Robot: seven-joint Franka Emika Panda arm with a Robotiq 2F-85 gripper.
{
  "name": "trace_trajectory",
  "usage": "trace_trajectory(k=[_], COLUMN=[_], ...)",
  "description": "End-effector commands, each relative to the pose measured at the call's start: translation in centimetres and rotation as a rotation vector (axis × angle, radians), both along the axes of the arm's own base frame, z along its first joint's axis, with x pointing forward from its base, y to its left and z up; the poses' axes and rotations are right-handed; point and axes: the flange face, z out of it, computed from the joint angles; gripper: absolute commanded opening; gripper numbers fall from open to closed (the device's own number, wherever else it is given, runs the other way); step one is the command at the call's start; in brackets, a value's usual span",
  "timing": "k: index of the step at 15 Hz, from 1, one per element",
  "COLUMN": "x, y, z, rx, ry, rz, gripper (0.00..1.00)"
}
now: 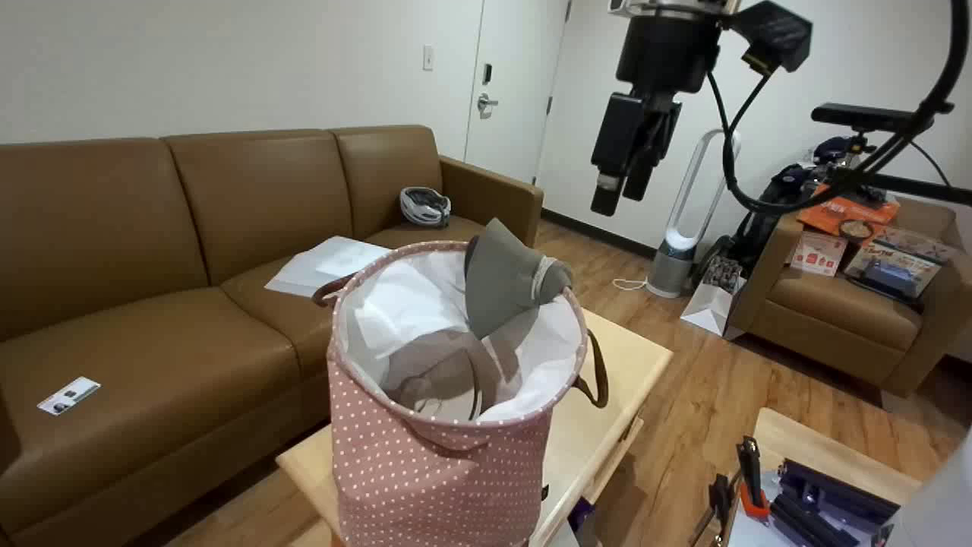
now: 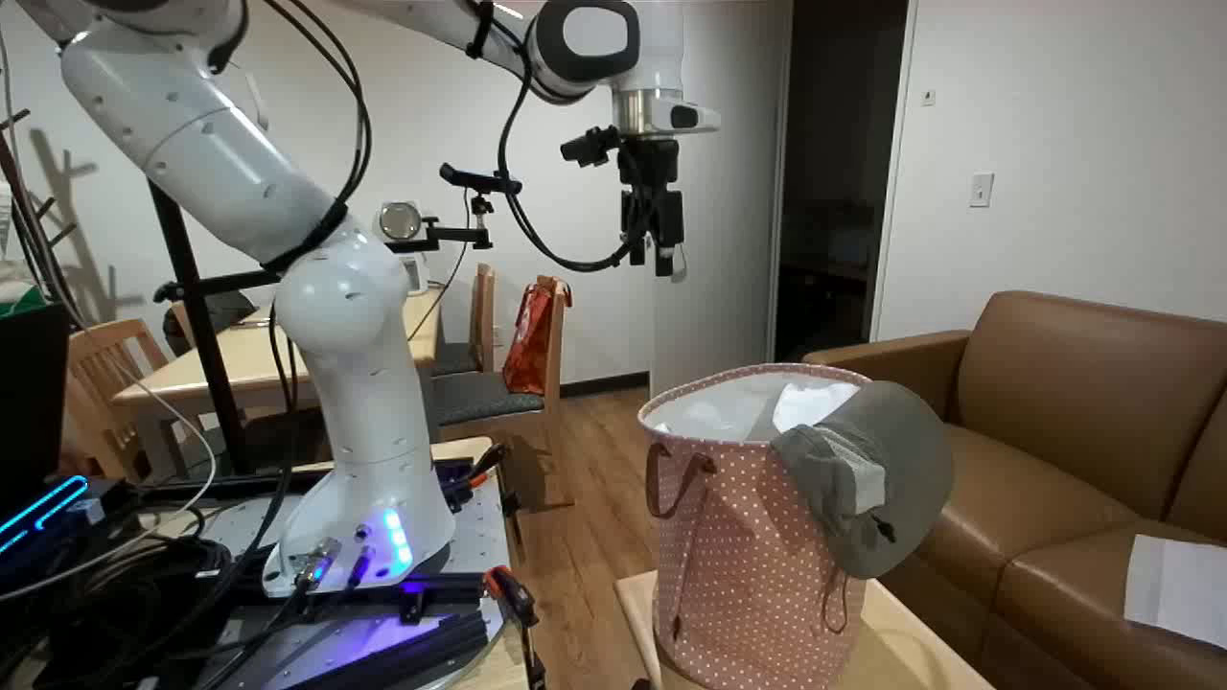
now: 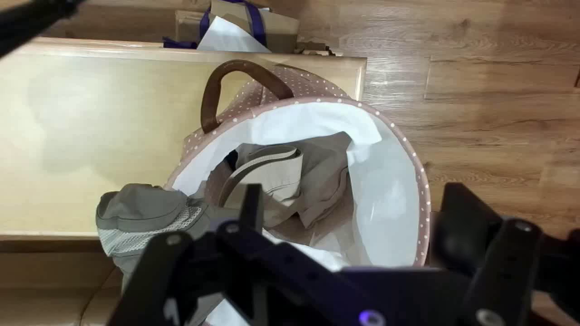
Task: Put the grey hat inside the pink laundry bag
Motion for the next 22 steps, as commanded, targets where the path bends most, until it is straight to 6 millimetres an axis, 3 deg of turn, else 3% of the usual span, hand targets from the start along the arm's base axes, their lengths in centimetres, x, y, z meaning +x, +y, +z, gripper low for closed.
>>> trace_trajectory(k=[1, 9, 11, 13, 17, 22], x=[0.0, 0.0, -0.8, 0.3, 4.6, 9.7], y=[0.0, 0.0, -0.4, -0.8, -2.2, -5.2], z=[0.1, 0.1, 1.3, 1.8, 0.7, -3.8], rx=[0.000, 0.000, -0.039, -0.068, -0.089, -0.203], ry=[0.001, 0.001, -0.029, -0.047, -0.057, -0.083], rz=[0.000, 0.000, -0.008, -0.003, -0.056, -0.273], gripper=[1.00, 1.00, 1.00, 1.00, 1.00, 1.00])
